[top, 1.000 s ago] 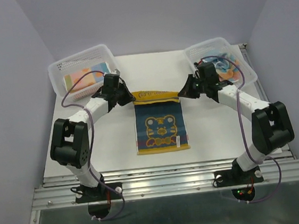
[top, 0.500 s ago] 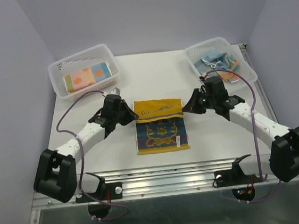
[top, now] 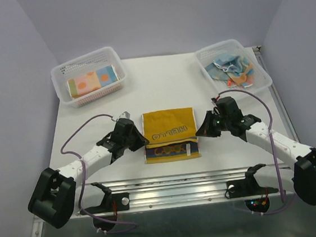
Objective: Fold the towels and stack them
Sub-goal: Fold the towel
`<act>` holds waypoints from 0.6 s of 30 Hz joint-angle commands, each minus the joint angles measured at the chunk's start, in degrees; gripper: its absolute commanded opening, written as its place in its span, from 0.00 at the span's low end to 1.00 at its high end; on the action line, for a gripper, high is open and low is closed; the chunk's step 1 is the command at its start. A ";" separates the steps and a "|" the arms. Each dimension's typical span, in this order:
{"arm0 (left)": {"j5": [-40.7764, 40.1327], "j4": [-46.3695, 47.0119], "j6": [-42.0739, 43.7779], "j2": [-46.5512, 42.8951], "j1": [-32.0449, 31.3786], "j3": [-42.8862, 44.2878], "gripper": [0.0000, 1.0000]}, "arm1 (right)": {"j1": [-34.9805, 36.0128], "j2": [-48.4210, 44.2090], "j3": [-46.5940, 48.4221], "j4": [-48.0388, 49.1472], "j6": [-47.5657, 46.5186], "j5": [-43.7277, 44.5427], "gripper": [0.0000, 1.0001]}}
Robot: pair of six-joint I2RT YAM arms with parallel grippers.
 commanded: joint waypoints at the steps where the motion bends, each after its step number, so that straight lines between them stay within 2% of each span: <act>1: -2.25 1.00 -1.50 -1.76 -0.64 -2.88 0.00 | 0.58 -0.90 -3.16 -0.58 0.40 0.70 0.01; 9: -0.76 1.88 -1.42 -1.58 -1.43 -5.43 0.01 | 1.11 0.95 -7.47 -0.31 -0.30 0.53 0.02; 10: -0.58 1.88 -1.50 -1.76 -1.70 -5.78 0.09 | 1.28 1.21 -8.34 0.04 -0.30 0.09 0.04; 12: -0.31 1.62 -1.42 -2.28 -1.79 -6.83 0.19 | 1.19 1.56 -8.97 0.04 -0.47 0.09 0.07; 13: -0.05 1.35 -1.33 -2.72 -1.79 -7.10 0.31 | 1.19 1.82 -9.06 -0.13 -0.65 0.09 0.17; 14: 0.12 1.18 -1.33 -3.60 -1.96 -7.28 0.38 | 1.19 2.35 -9.23 -0.14 -1.09 0.09 0.23; 16: 1.09 0.74 -0.81 -4.83 -2.14 -7.54 0.47 | 1.19 2.53 -9.15 -0.22 -1.44 -0.26 0.28; 17: 1.27 0.04 -0.71 -6.14 -2.14 -7.37 0.55 | 1.19 2.53 -8.80 -0.40 -1.70 -0.18 0.38; 18: 1.27 0.03 -0.54 -6.94 -2.31 -6.93 0.59 | 1.19 2.44 -8.45 -0.40 -1.71 -0.18 0.43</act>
